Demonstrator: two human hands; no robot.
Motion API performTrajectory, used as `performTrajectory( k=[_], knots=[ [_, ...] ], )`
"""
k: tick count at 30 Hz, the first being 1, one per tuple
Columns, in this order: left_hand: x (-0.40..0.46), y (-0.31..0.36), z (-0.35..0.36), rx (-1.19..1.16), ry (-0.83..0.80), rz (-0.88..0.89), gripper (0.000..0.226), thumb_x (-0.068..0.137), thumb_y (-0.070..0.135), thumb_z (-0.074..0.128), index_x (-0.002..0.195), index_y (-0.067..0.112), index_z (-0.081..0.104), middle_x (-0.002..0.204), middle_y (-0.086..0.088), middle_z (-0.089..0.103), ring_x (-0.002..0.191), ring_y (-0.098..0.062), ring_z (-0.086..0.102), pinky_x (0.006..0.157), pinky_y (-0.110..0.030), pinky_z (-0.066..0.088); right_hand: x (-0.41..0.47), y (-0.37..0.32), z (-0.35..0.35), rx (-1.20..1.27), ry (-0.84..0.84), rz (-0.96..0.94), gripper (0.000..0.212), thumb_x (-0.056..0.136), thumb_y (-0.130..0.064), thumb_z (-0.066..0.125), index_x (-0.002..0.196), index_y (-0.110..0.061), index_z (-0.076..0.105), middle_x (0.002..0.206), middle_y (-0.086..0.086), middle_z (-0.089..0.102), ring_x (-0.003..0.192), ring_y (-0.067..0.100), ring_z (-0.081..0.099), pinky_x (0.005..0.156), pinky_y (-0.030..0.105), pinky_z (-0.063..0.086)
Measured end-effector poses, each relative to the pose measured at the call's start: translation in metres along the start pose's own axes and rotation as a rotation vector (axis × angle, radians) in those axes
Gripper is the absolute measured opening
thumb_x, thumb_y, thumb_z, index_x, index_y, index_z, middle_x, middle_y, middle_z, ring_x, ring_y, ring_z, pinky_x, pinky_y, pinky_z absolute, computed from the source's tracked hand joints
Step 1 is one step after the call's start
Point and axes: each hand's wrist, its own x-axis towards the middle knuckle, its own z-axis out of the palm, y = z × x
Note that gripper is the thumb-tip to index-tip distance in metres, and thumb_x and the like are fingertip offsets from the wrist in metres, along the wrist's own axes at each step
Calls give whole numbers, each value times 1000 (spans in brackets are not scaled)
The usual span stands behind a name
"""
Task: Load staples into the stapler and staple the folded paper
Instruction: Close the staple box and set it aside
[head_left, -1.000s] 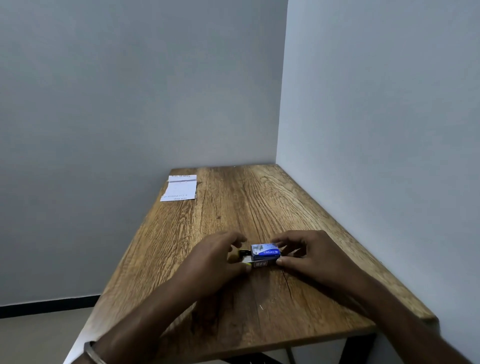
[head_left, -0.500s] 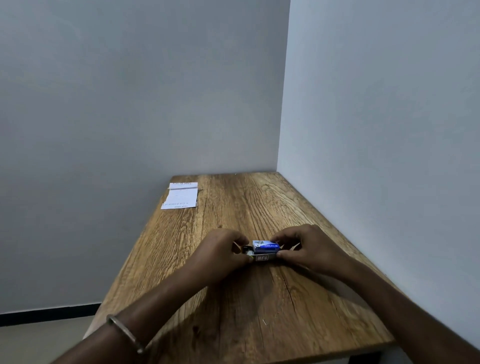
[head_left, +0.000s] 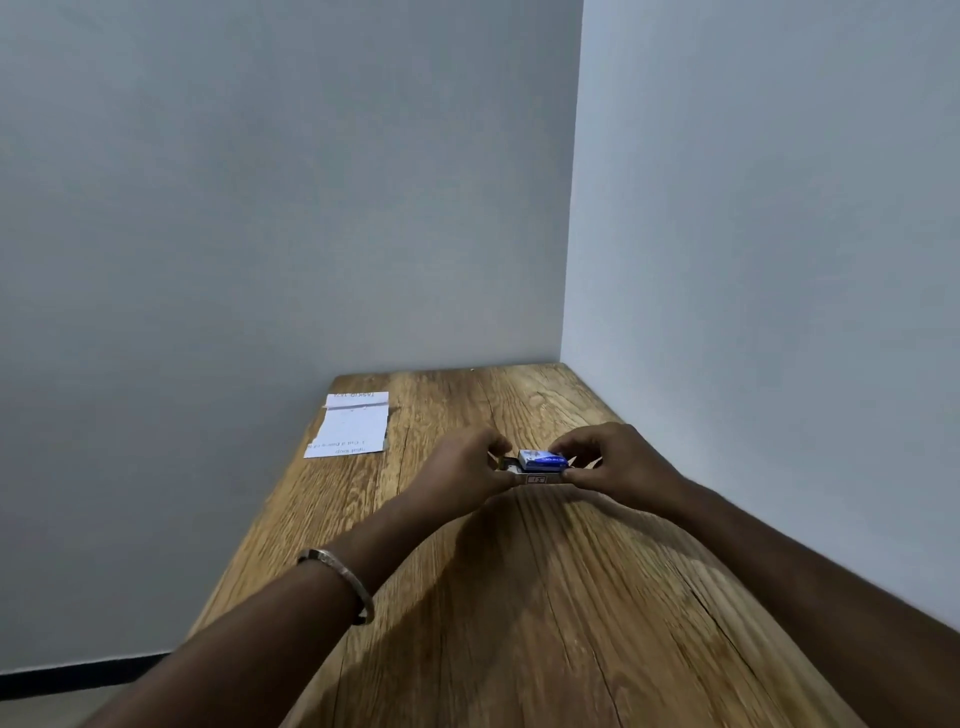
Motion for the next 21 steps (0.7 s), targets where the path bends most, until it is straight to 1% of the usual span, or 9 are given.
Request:
performTrajectory(
  k=[2, 4, 6, 9, 11, 15, 17, 19, 21],
  knots=[
    [15, -9, 6, -7, -10, -14, 43, 80, 28, 75, 119, 14, 63, 109, -1, 69, 88, -8, 64, 75, -24, 57, 14, 10, 2, 3, -5, 15, 32, 84, -13, 78, 115, -13, 74, 107, 2, 75, 91, 12, 68, 82, 30, 59],
    [32, -19, 13, -18, -20, -35, 45, 80, 30, 75, 120, 15, 62, 111, 0, 68, 89, -7, 62, 74, -22, 56, 30, 22, 5, 10, -11, 35, 32, 83, -15, 79, 115, -14, 74, 107, 1, 75, 92, 12, 68, 83, 32, 59],
    [48, -29, 18, -25, -30, -48, 45, 80, 31, 74, 121, 16, 62, 113, 0, 67, 91, -7, 62, 76, -23, 56, 47, 34, 8, 7, -16, 43, 32, 83, -16, 78, 115, -16, 73, 107, -1, 74, 91, 8, 67, 80, 25, 58],
    [70, -44, 25, -26, -41, -56, 45, 81, 31, 74, 121, 16, 61, 115, -1, 67, 94, -9, 63, 81, -29, 58, 71, 49, 12, -10, -21, 42, 31, 83, -17, 78, 114, -19, 73, 105, -4, 73, 89, 2, 64, 75, 15, 52],
    [85, -54, 30, -7, -41, -51, 45, 81, 30, 74, 122, 15, 61, 116, -2, 66, 94, -9, 63, 81, -29, 58, 86, 58, 13, -15, -25, 40, 31, 83, -15, 78, 113, -19, 73, 103, -5, 73, 89, 5, 66, 77, 19, 54],
    [117, -70, 38, -1, -45, -57, 45, 81, 29, 74, 122, 14, 62, 116, -3, 66, 94, -11, 63, 81, -29, 58, 115, 74, 13, -25, -26, 33, 30, 80, -11, 77, 110, -17, 76, 104, 0, 75, 92, 13, 69, 84, 32, 58],
    [131, -77, 39, 7, -45, -56, 46, 81, 29, 74, 122, 12, 61, 116, -4, 66, 96, -12, 63, 83, -32, 58, 129, 81, 14, -29, -26, 28, 30, 79, -10, 77, 108, -17, 76, 105, 1, 76, 90, 12, 70, 84, 32, 59],
    [145, -84, 42, 21, -45, -52, 47, 81, 29, 74, 122, 11, 61, 117, -5, 67, 96, -13, 64, 83, -33, 58, 143, 90, 15, -34, -22, 31, 30, 79, -9, 77, 108, -17, 76, 105, 0, 76, 86, 7, 70, 80, 24, 58],
    [156, -92, 46, 25, -42, -53, 48, 81, 30, 75, 123, 10, 62, 117, -6, 67, 95, -13, 64, 82, -31, 58, 157, 98, 18, -46, -23, 26, 30, 79, -9, 77, 108, -16, 76, 105, 0, 76, 83, 0, 66, 73, 11, 51]
  ],
)
